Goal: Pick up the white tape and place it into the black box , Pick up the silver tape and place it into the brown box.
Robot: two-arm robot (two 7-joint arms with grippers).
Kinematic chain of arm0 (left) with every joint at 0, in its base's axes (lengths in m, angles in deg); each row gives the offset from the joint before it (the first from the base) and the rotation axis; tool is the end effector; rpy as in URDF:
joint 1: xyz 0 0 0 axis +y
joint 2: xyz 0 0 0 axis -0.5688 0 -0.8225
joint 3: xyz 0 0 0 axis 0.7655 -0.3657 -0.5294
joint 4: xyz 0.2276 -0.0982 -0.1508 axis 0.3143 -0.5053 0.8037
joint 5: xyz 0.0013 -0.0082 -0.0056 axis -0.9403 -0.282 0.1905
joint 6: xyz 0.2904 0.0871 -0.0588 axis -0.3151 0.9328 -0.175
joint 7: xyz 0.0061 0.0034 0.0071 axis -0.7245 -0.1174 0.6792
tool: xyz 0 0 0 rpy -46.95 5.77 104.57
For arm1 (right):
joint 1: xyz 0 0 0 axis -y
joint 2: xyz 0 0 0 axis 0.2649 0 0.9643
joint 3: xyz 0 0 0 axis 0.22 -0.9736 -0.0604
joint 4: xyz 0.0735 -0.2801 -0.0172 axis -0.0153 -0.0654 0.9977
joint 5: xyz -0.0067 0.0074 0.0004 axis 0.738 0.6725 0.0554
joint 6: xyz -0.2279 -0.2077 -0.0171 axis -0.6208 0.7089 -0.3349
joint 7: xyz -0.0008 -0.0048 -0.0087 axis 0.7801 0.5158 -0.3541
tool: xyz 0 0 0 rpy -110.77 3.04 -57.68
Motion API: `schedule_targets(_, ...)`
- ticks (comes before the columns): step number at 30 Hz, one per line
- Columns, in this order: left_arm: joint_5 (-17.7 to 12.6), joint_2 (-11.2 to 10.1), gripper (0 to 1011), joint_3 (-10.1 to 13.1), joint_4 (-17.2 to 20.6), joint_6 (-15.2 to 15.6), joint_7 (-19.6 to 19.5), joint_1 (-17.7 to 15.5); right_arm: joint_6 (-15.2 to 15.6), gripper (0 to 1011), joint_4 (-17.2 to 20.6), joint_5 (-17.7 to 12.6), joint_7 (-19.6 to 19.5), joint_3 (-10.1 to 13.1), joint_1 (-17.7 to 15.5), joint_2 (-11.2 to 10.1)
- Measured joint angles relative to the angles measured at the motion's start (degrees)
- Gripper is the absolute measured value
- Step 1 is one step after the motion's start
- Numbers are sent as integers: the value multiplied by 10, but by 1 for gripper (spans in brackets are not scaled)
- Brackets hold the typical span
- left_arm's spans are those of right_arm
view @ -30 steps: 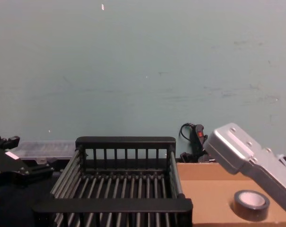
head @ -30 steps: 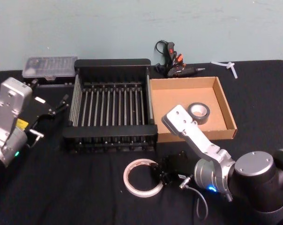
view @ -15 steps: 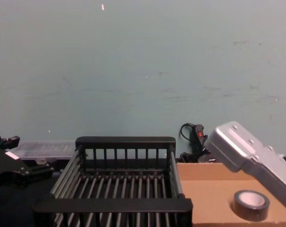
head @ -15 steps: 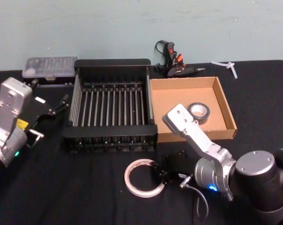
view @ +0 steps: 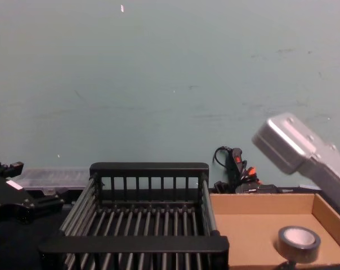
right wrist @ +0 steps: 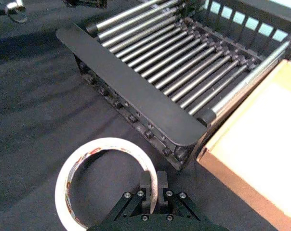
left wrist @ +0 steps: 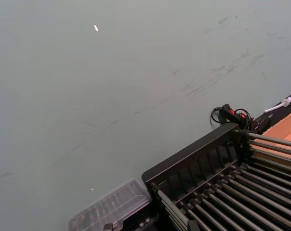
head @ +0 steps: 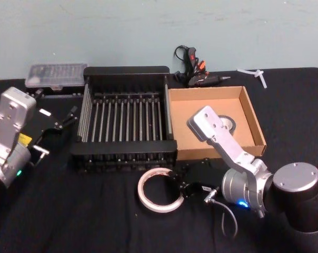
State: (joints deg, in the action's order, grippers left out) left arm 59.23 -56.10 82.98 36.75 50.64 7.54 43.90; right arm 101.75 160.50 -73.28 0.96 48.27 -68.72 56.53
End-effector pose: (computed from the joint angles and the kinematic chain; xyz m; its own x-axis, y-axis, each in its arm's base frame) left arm 0.3581 0.0827 -0.3022 0.2922 0.8803 0.3738 -0.9553 0.2872 0.0704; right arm 0.3212 0.0429 -0.2500 0.7285 -0.6839 0.0395 0.5844 0.5903 -0.5568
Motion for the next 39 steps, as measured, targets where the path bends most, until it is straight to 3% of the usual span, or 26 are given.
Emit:
schedule_targets(7,0,0,1001,0,0,0,0,0,-10,90,16,-10,9,1,4,-11)
schedule_targets(16,0,0,1001,0,0,0,0,0,-43,90,37,-24,13,3,13,-26)
schedule_targets(21,0,0,1001,0,0,0,0,0,-64,90,38,-30,2,8,20,-25)
schedule_targets(28,0,0,1001,0,0,0,0,0,-100,90,17,-36,-19,15,37,-12)
schedule_targets(39,0,0,1001,0,0,0,0,0,-150,90,-48,-31,-46,14,82,18)
